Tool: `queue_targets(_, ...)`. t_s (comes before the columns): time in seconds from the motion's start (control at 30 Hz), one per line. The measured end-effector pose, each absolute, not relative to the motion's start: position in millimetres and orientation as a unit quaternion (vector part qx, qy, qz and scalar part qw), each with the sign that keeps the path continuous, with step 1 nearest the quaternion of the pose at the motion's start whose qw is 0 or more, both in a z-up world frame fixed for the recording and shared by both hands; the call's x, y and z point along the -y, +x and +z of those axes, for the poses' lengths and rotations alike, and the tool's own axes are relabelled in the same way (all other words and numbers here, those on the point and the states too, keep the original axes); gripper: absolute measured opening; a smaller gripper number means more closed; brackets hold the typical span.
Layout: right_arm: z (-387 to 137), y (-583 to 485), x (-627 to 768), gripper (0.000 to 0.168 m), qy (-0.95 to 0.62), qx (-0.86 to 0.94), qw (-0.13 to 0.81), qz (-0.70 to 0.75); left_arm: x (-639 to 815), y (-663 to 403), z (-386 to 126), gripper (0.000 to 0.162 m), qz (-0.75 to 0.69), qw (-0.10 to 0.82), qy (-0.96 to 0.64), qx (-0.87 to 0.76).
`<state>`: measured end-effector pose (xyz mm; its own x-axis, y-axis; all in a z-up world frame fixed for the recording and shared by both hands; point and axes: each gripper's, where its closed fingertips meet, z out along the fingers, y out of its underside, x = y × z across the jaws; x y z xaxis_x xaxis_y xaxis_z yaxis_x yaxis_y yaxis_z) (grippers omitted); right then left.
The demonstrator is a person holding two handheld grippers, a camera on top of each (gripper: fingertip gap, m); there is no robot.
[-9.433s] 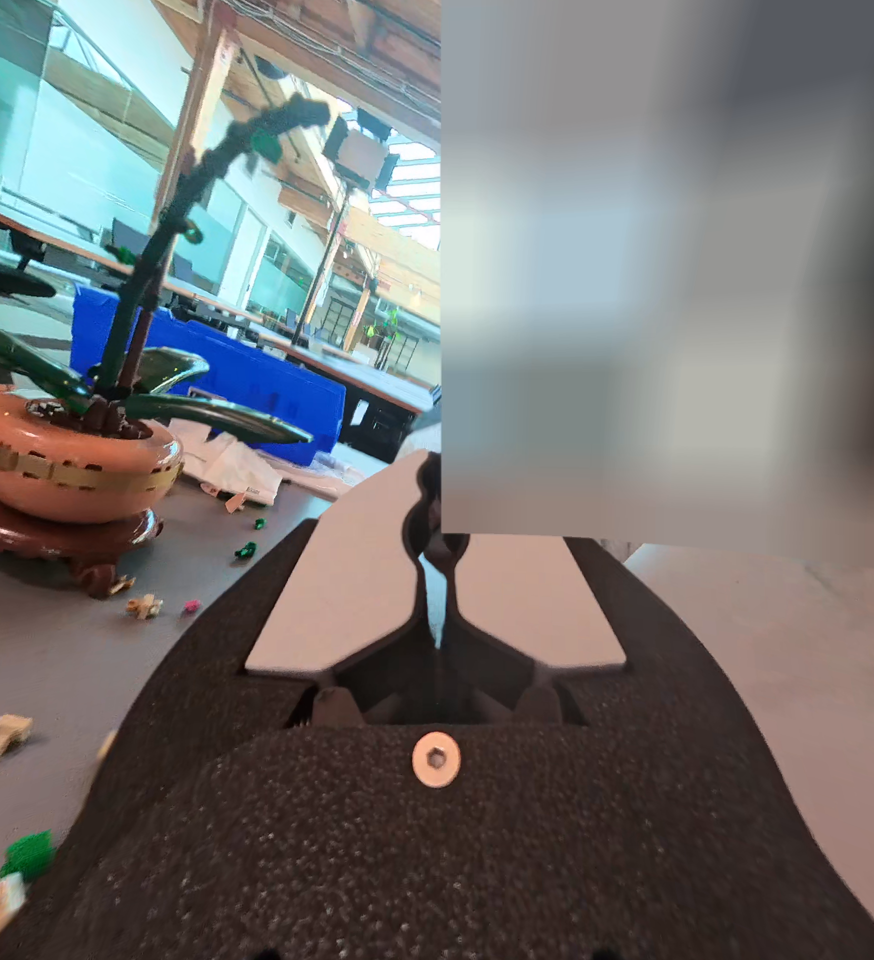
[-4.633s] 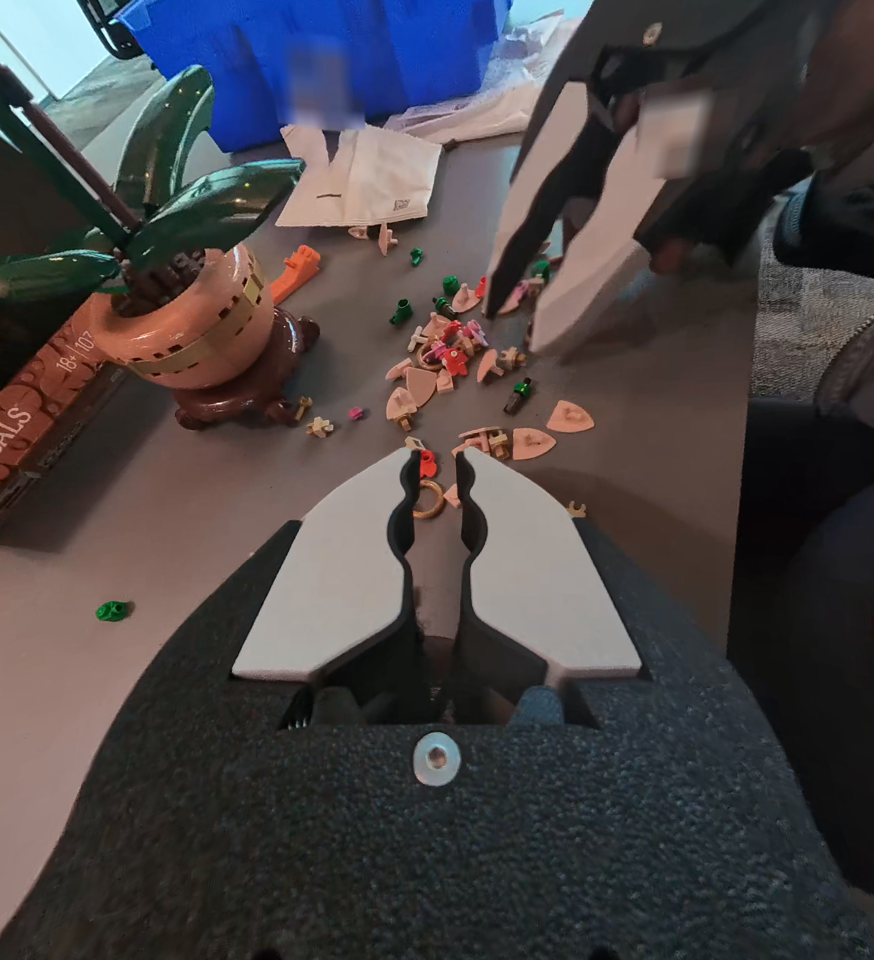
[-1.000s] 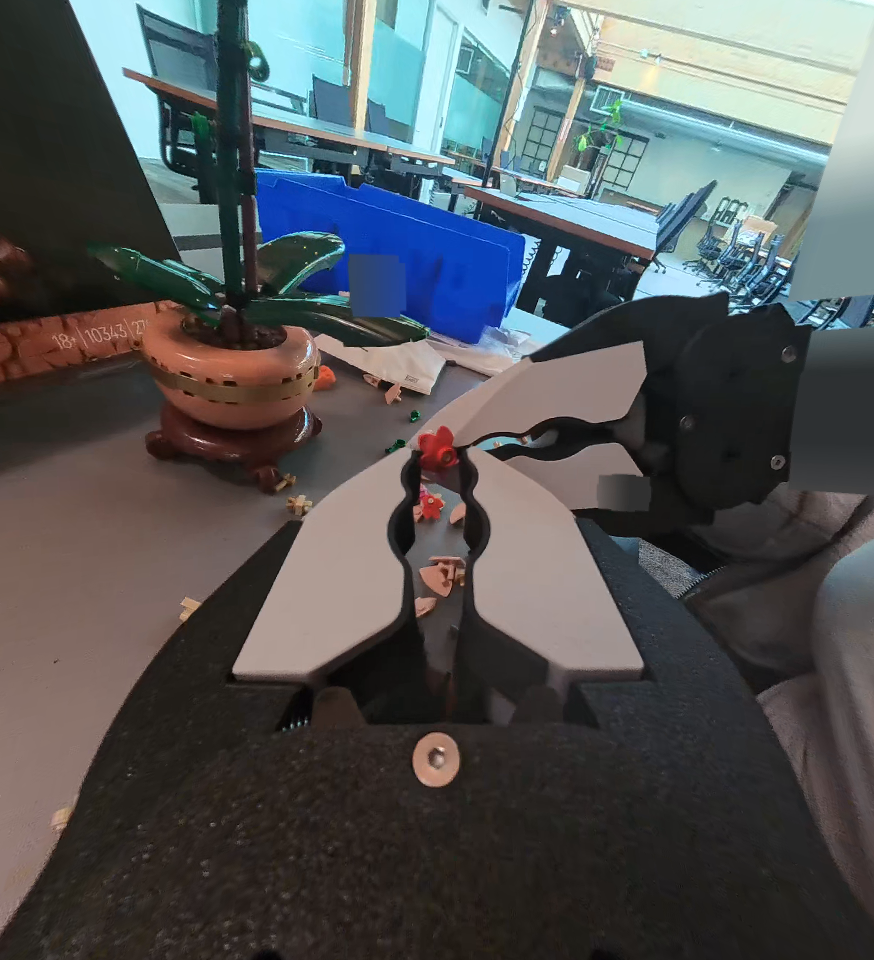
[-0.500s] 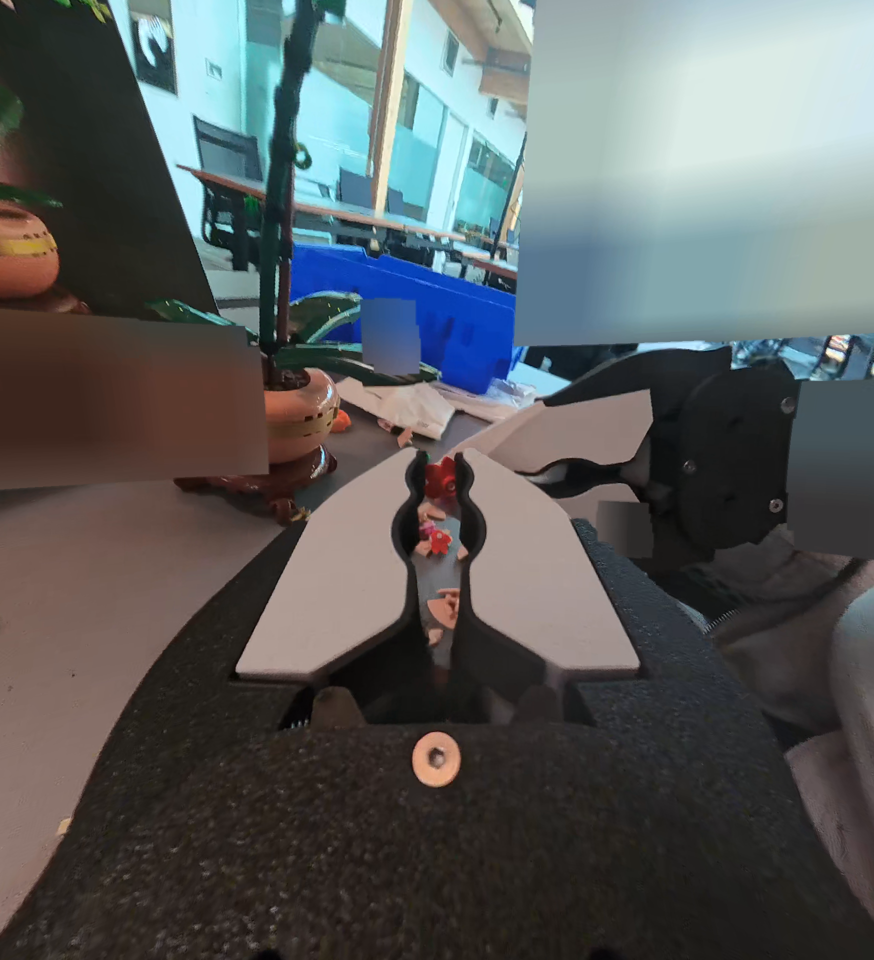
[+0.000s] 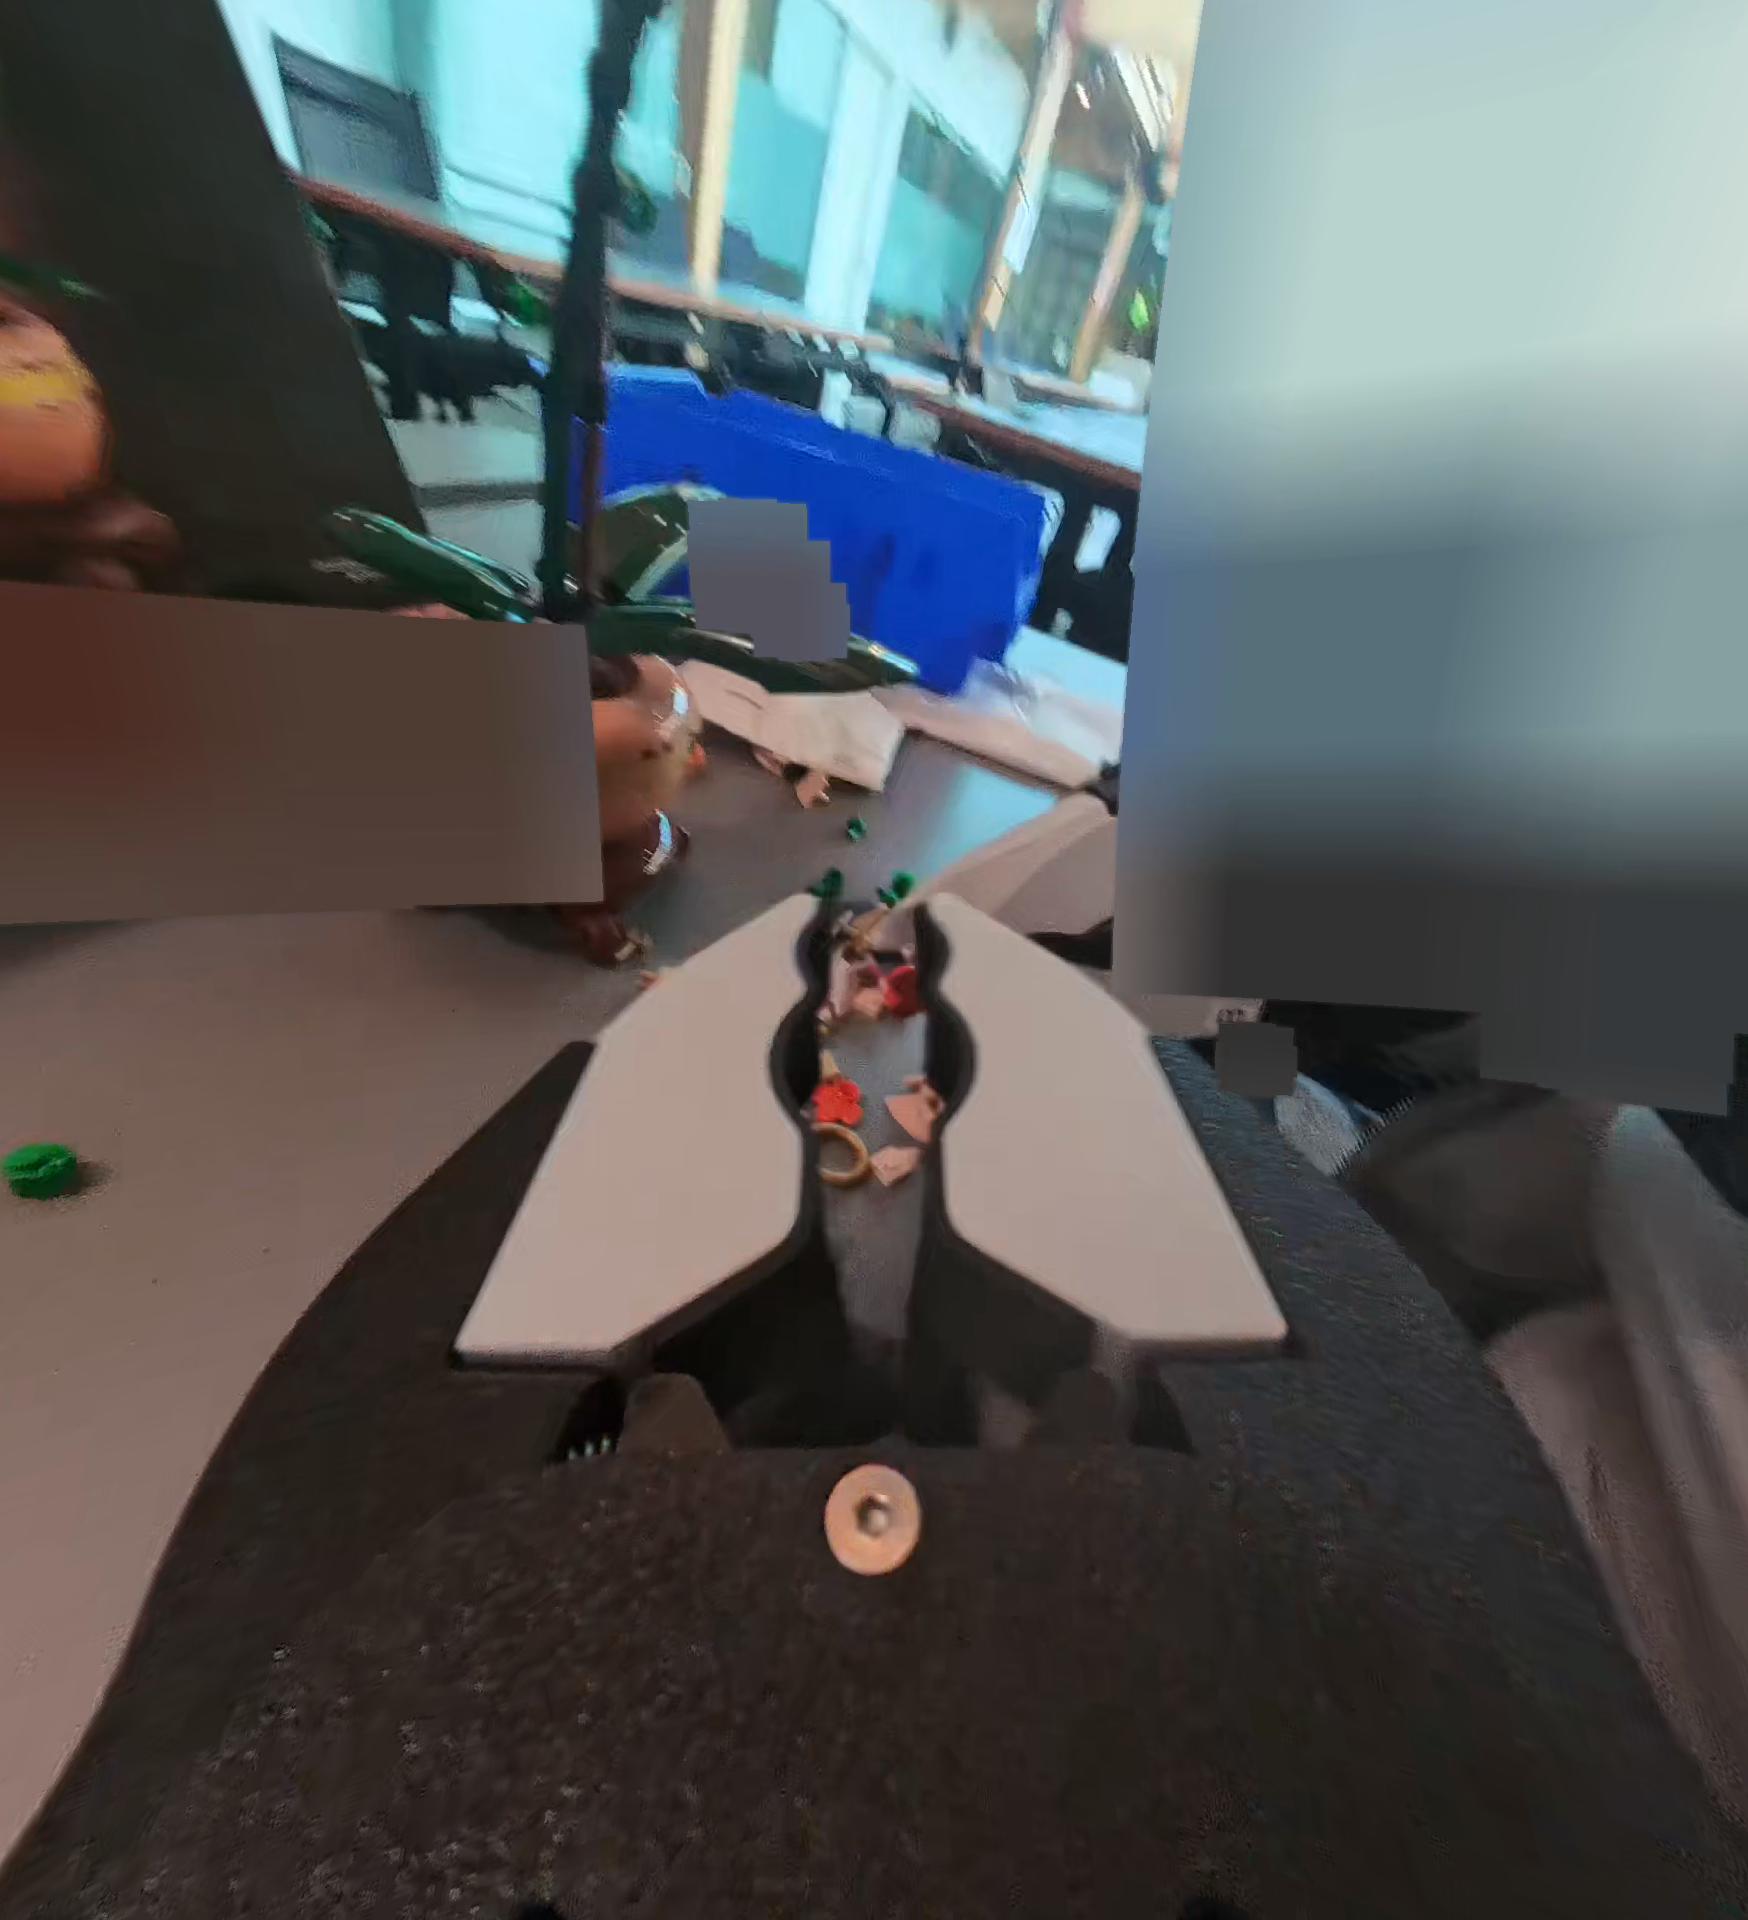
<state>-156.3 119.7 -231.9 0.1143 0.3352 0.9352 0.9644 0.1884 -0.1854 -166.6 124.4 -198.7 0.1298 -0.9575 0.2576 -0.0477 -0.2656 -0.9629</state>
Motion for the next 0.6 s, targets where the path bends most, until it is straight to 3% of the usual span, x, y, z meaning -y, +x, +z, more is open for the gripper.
queue_targets(0.03, -231, -157, -119, 0.000, -0.538, 0.599, 0.494, -0.328, -120, -165, -200, 0.028, -0.512, 0.429, -0.607, -0.430)
queue_targets(0.07, -229, -158, -117, 0.000, -0.514, 0.613, 0.492, -0.343, -115, -164, -200, 0.029, -0.513, 0.420, -0.602, -0.445)
queue_targets(0.13, -224, -160, -115, 0.000, -0.476, 0.638, 0.489, -0.357, -106, -160, -203, 0.026, -0.505, 0.405, -0.586, -0.488)
queue_targets(0.2, -218, -160, -114, 0.000, -0.454, 0.649, 0.490, -0.364, -100, -157, -211, 0.012, -0.467, 0.404, -0.569, -0.543)
queue_targets(0.6, -205, -153, -114, 0.000, -0.416, 0.651, 0.488, -0.405, -98, -151, -211, 0.011, -0.443, 0.413, -0.576, -0.549)
